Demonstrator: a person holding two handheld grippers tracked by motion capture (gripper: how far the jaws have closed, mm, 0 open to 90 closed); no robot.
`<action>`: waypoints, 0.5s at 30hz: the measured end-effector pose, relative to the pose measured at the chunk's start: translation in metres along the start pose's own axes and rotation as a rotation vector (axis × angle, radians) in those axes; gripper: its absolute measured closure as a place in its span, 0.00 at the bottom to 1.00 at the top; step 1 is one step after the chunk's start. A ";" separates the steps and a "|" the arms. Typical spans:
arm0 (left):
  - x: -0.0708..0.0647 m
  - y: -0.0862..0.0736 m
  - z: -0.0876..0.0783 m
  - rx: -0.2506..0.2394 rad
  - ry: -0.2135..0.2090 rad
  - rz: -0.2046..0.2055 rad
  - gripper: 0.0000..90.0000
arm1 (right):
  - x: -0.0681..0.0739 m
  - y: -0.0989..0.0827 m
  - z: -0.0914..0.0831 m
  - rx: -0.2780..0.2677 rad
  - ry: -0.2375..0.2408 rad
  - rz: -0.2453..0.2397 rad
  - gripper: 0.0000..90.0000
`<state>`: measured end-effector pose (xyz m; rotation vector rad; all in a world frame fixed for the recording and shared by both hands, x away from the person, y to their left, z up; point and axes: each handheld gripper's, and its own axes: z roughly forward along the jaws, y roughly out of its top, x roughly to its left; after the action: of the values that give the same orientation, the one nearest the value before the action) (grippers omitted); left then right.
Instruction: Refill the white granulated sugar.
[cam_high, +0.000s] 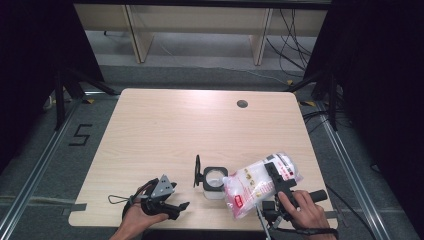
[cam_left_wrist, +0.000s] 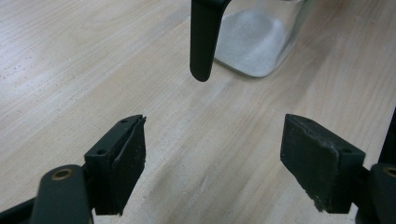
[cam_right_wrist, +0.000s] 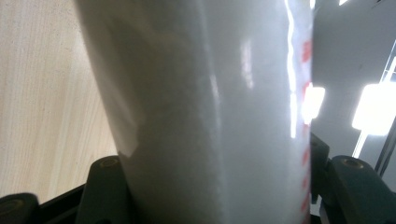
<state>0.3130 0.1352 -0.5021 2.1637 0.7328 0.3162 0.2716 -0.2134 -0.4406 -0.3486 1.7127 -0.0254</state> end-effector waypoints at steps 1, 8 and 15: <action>0.001 0.000 0.000 0.004 0.007 0.005 0.24 | 0.000 0.000 0.000 0.001 0.000 0.001 0.46; 0.000 0.000 0.000 0.001 0.005 0.002 0.24 | 0.000 0.000 0.000 0.001 -0.001 0.000 0.46; 0.000 0.000 0.000 0.001 0.004 0.001 0.24 | 0.001 0.000 0.000 0.005 0.004 0.014 0.46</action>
<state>0.3132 0.1353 -0.5021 2.1652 0.7337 0.3209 0.2712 -0.2138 -0.4413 -0.3332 1.7185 -0.0202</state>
